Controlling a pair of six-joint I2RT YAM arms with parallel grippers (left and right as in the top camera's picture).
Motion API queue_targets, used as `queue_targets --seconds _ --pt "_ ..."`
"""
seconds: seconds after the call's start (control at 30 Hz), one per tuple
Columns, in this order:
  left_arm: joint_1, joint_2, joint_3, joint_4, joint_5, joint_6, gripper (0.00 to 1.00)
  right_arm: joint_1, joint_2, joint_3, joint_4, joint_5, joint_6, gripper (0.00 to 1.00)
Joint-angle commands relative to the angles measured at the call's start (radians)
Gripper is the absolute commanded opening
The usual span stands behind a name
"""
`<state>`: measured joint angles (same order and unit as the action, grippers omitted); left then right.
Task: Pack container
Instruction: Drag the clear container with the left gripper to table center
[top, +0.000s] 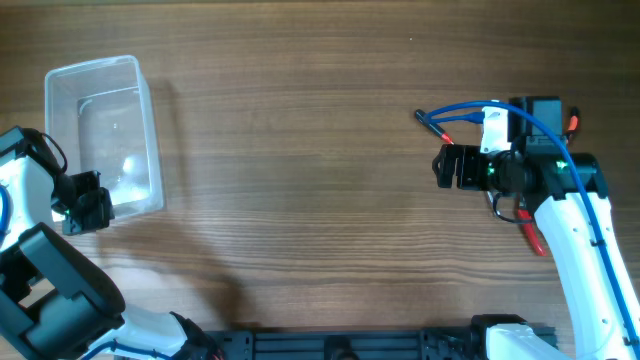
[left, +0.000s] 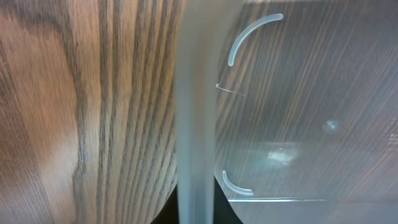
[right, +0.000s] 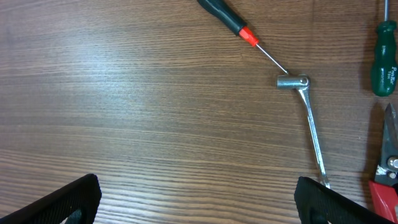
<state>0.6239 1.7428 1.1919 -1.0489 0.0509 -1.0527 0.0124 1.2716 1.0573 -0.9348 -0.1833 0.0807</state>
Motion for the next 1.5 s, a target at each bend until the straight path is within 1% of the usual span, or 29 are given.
queue_targets --seconds 0.0,0.13,0.2,0.3,0.33,0.4,0.5,0.57,0.6,0.63,0.7,0.77,0.83,0.9,1.27,1.37,1.47 --pt "0.000 -0.017 0.025 -0.018 0.005 0.087 0.04 0.003 0.003 0.022 0.009 -0.019 -0.002 1.00" --pt "-0.032 -0.095 0.088 -0.015 0.010 0.204 0.04 0.003 0.003 0.022 0.016 -0.019 -0.002 1.00" --pt "-0.075 -0.141 0.129 -0.003 0.013 0.300 0.04 0.003 0.003 0.022 0.023 -0.019 -0.002 1.00" --pt "-0.174 -0.218 0.182 0.024 0.021 0.458 0.04 0.003 0.003 0.022 0.031 -0.019 -0.002 1.00" --pt "-0.222 -0.249 0.197 0.042 0.034 0.538 0.04 0.003 0.003 0.022 0.033 -0.019 -0.002 1.00" --pt "-0.309 -0.297 0.208 0.072 0.051 0.659 0.04 0.003 0.003 0.022 0.033 -0.019 -0.002 1.00" --pt "-0.485 -0.354 0.208 0.098 0.054 0.851 0.04 0.003 0.003 0.022 0.034 -0.019 -0.002 1.00" --pt "-0.569 -0.357 0.208 0.094 0.053 0.930 0.04 0.003 0.003 0.022 0.033 -0.019 -0.002 1.00" --pt "-0.642 -0.351 0.208 0.091 0.053 0.992 0.04 0.003 0.003 0.022 0.034 -0.018 -0.003 1.00" --pt "-0.679 -0.344 0.208 0.092 0.051 1.019 0.04 0.003 0.002 0.022 0.036 0.002 -0.002 1.00" --pt "-0.750 -0.323 0.208 0.092 0.040 1.066 0.04 0.003 -0.003 0.022 0.037 0.059 0.014 1.00" --pt "-0.800 -0.294 0.208 0.092 0.038 1.105 0.04 0.003 -0.014 0.022 0.044 0.153 0.079 1.00" --pt "-0.837 -0.258 0.207 0.092 0.038 1.153 0.04 0.003 -0.026 0.022 0.051 0.225 0.106 1.00" --pt "-0.859 -0.214 0.207 0.093 0.038 1.183 0.04 0.003 -0.042 0.024 0.059 0.249 0.106 1.00" --pt "-0.870 0.078 0.207 0.114 0.038 1.176 0.04 0.003 -0.061 0.024 0.058 0.242 0.102 1.00" --pt "-0.867 0.100 0.207 0.100 0.037 1.176 0.04 0.003 -0.061 0.024 0.056 0.235 0.093 1.00" --pt "-0.868 0.100 0.207 0.045 0.006 1.176 0.04 0.003 -0.061 0.024 0.048 0.235 0.076 1.00"
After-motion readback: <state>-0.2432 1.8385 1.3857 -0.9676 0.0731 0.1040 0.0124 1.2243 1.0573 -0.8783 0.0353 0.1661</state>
